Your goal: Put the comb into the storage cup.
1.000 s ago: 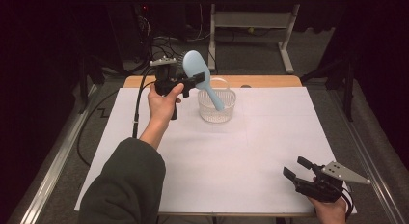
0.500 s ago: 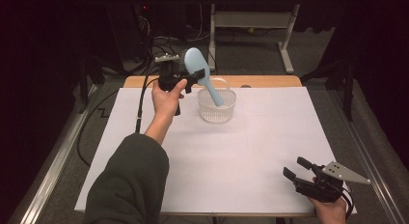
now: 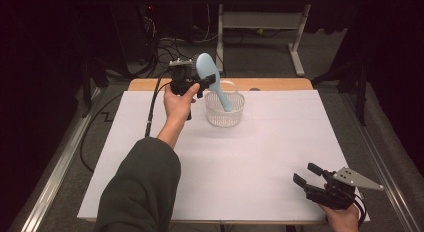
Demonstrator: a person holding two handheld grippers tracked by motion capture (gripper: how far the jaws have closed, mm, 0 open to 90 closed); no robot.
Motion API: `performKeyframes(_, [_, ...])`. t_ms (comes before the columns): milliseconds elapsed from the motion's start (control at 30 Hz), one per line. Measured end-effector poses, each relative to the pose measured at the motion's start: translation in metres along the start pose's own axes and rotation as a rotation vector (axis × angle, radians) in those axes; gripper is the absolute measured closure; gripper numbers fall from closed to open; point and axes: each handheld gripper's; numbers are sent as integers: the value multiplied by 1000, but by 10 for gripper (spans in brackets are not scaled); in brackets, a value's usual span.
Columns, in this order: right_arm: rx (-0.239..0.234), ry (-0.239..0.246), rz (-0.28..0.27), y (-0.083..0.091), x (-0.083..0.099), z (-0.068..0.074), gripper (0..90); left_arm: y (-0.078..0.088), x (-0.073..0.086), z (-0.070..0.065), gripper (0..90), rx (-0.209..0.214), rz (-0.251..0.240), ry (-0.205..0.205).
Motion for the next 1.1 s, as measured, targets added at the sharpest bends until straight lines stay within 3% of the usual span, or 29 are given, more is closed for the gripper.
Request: performKeyframes(1100, [-9,3,1,0,0,0,291,-29,17,-7,526,10,56,-11])
Point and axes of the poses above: each handheld gripper's, and its own axes: y roughly backward along the jaws, x roughly out of its underside, z roughly to its left
